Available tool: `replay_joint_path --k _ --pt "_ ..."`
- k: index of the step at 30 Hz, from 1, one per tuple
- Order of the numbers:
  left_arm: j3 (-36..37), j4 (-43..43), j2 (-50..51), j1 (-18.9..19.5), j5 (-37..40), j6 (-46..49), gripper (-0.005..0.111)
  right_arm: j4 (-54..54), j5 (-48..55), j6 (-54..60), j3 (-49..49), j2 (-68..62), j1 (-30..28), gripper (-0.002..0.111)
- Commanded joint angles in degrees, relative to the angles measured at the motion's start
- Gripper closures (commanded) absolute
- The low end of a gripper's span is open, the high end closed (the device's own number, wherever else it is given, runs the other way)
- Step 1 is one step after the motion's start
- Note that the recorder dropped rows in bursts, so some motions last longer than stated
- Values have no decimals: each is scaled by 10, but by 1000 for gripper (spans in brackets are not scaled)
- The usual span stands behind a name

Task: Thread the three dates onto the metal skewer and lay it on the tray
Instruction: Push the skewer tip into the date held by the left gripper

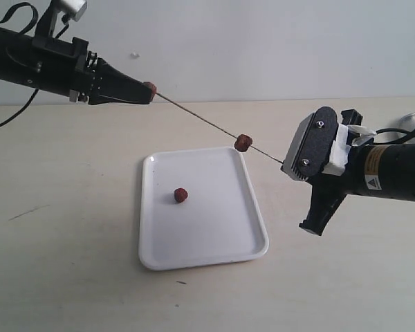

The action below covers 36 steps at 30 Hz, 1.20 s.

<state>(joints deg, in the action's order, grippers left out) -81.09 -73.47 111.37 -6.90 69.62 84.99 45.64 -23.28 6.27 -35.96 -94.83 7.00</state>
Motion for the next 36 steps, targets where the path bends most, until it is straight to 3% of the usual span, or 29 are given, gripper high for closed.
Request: replay_joint_path --k 1,14,36 --pt "-3 4 -8 4 3 1 77 -6 0 -5 0 0 -1 108" --pt "-3 -8 -8 13 3 2 77 -5 6 -5 0 0 0 108" --pt "-3 -16 12 -5 -20 1 77 16 -6 -21 0 0 0 108"
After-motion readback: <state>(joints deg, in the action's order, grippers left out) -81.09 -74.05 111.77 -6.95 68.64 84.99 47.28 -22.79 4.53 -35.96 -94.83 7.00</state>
